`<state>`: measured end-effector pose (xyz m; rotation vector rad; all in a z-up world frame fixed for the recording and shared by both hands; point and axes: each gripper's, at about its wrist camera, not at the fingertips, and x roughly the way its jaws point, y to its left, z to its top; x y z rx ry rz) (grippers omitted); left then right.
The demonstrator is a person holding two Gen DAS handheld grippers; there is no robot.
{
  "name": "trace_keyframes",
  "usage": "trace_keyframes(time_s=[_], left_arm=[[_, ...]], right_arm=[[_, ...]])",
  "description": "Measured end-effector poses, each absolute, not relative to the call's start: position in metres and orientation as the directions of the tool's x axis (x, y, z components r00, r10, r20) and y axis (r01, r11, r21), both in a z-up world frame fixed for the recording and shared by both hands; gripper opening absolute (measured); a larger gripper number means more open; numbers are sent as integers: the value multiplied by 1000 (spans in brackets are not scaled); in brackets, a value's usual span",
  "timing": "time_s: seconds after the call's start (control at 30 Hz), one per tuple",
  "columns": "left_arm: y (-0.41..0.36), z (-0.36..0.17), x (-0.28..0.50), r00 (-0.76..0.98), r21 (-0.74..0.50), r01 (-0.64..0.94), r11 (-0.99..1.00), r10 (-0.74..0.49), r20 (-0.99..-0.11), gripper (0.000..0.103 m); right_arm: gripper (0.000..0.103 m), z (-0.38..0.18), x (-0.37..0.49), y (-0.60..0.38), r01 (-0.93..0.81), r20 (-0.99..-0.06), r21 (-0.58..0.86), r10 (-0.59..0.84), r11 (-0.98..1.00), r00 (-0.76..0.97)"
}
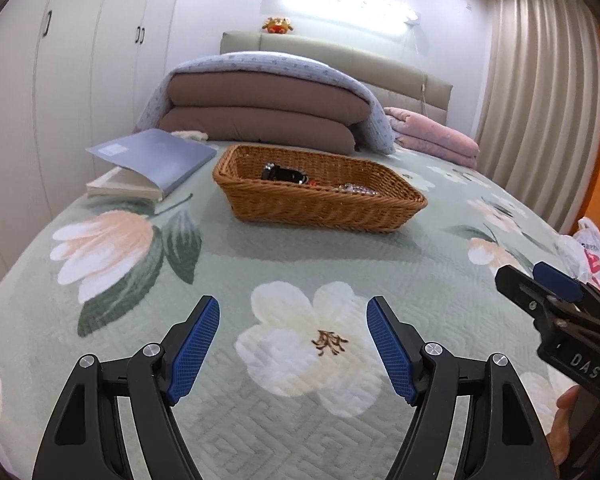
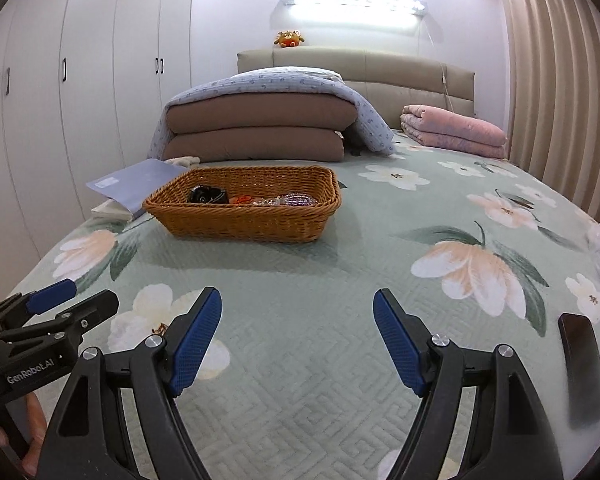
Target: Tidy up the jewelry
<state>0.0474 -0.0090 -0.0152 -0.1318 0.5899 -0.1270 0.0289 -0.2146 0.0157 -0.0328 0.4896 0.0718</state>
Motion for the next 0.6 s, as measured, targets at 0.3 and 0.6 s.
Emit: trace_keyframes(time_s=[0.3, 0.6], left_arm=[[-12, -15, 47, 829, -145, 93, 985, -157, -537, 77], [-5, -18, 49, 822, -172, 84, 982, -165, -544, 77]], right_arm=[[80, 14, 30, -216, -73, -476, -15, 57, 997, 878], [80, 11, 32, -217, -73, -489, -14, 57, 997, 870]])
